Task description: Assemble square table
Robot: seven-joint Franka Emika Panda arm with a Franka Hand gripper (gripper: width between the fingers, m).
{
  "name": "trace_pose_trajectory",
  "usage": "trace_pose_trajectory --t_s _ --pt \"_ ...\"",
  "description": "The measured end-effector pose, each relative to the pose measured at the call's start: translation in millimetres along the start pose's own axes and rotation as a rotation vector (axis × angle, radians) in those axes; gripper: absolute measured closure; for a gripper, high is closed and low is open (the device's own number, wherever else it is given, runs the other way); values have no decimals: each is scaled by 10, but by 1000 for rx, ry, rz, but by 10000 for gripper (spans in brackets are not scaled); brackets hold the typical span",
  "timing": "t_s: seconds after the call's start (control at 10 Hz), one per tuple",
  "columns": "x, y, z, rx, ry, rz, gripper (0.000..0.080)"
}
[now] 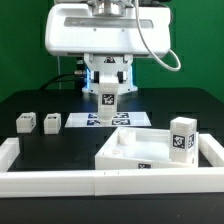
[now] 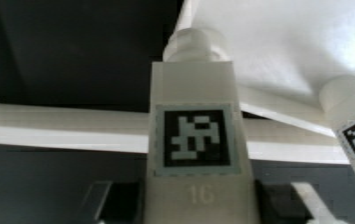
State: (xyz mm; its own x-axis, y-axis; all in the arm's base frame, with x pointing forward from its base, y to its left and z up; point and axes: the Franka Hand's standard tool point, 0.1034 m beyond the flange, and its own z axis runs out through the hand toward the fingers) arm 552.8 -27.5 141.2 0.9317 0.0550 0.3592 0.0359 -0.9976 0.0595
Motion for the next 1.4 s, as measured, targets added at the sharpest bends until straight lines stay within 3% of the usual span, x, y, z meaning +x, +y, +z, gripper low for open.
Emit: trace_pose_trajectory --t_s 0.4,0.7,0.8,1.1,1.4 --pt "-27 12 22 0 -8 6 508" --pt "31 64 111 43 -72 139 508" --pt "68 62 147 46 -73 147 508" --pt "122 -15 209 28 -36 128 508" --pt "143 38 203 13 -7 131 508"
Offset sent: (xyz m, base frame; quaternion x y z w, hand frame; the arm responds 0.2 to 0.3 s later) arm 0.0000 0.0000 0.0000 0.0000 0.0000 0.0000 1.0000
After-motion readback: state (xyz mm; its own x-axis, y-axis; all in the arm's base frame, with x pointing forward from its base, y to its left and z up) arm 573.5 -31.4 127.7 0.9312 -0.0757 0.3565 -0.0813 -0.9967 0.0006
